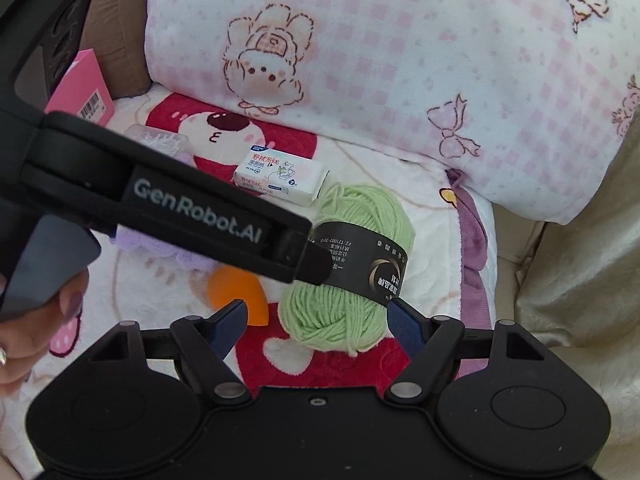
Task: Organize objects
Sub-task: 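Close the left gripper around the green yarn skein and lift it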
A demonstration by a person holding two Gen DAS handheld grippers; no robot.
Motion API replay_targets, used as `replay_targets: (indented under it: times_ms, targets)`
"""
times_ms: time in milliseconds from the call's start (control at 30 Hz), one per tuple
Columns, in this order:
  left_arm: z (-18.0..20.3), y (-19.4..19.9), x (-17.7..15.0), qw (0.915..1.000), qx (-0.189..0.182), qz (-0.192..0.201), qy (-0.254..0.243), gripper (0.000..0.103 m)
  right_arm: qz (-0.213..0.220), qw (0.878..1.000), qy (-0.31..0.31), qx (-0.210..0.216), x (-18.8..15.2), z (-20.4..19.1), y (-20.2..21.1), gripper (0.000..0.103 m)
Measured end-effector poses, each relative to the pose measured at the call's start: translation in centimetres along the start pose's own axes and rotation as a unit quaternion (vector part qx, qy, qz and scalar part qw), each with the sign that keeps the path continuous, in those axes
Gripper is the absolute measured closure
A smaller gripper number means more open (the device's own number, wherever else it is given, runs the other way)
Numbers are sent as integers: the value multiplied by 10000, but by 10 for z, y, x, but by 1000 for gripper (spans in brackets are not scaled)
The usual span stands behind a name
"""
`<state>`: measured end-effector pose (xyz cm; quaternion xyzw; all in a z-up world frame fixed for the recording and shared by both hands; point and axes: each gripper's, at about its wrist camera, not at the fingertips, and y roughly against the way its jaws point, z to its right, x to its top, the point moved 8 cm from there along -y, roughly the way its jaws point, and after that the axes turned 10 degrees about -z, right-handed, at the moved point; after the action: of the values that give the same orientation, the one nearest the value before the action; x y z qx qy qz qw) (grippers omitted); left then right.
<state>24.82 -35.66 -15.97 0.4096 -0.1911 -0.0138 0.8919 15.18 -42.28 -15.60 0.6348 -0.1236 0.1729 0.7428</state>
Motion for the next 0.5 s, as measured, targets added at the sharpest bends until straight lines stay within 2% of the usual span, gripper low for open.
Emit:
replay_targets:
  times_ms: [167,367,500]
  targets:
    - [-7,-13,1,9998,4,-173,-41,31,-79,10000,-49,1,-1,-4,-8,23]
    - [-5,-19,5,9997,-234,-77,-52,37,-152,9998,-55,-135,1,0,-18,23]
    - [-7,-24,9,9996,-296,-19,33,37,-275,9984,-483,-86,5,12,-26,23]
